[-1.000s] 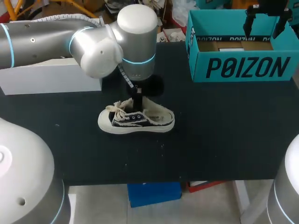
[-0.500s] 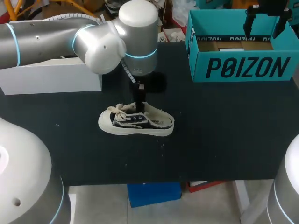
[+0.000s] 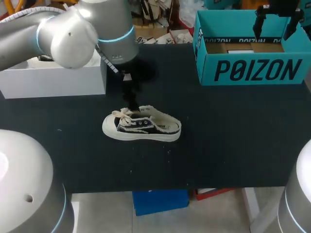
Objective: Take the shoe out of the shoebox, open the shoe tongue, remove and reinsert the insole, then place the shoe into the shoebox
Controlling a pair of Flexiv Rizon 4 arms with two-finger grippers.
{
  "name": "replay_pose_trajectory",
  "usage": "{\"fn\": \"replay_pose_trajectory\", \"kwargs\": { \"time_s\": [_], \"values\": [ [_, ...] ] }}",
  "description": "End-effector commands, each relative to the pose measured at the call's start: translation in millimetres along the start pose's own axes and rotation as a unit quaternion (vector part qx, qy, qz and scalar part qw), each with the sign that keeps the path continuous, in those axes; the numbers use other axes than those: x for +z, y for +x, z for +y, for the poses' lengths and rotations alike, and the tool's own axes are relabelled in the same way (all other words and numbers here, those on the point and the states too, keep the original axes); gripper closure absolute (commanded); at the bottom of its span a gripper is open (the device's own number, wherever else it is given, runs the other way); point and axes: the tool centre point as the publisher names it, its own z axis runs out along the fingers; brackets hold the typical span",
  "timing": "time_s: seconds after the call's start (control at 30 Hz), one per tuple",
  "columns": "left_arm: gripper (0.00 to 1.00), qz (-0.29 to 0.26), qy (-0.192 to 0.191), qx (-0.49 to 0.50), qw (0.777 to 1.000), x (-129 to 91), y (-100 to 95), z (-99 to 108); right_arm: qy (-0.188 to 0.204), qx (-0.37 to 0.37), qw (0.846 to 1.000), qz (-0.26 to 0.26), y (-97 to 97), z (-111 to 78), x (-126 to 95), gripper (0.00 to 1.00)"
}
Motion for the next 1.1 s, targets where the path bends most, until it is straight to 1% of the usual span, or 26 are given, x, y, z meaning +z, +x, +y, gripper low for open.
{"fn": "replay_pose_trajectory", "kwargs": {
  "time_s": [0.03, 0.07, 0.9, 0.97, 1.0, 1.07, 1.1],
  "values": [
    [0.0, -0.008, 0.087, 0.004, 0.996, -21, 11.9, 34, 0.0, 0.0, 1.0, 0.0, 0.0, -0.2, 0, 0.0],
    [0.0, -0.008, 0.088, 0.015, 0.996, -22, 12.5, 37, 0.0, 0.0, 1.0, 0.0, 0.0, -0.2, 0, 0.0],
    [0.0, -0.008, 0.088, 0.015, 0.996, -22, 12.5, 37, 0.0, 0.0, 1.0, 0.0, 0.0, -0.2, 0, 0.0],
    [0.0, 0.003, 0.113, 0.027, 0.993, -27, 30.9, 42, 0.0, 0.0, 1.0, 0.0, 0.0, -0.2, 0, 0.0],
    [0.0, 0.005, 0.128, 0.029, 0.991, -29, 36.5, 44, 0.0, 0.0, 1.0, 0.0, 0.0, -0.2, 0, 0.0],
    [0.0, 0.028, 0.177, 0.014, 0.984, -29, 42.0, 51, 0.0, 0.0, 1.0, 0.0, 0.0, -0.2, 0, 0.0],
    [0.0, 0.034, 0.184, 0.002, 0.982, -29, 44.2, 54, 0.0, 0.0, 1.0, 0.0, 0.0, -0.2, 0, 0.0]
  ]
}}
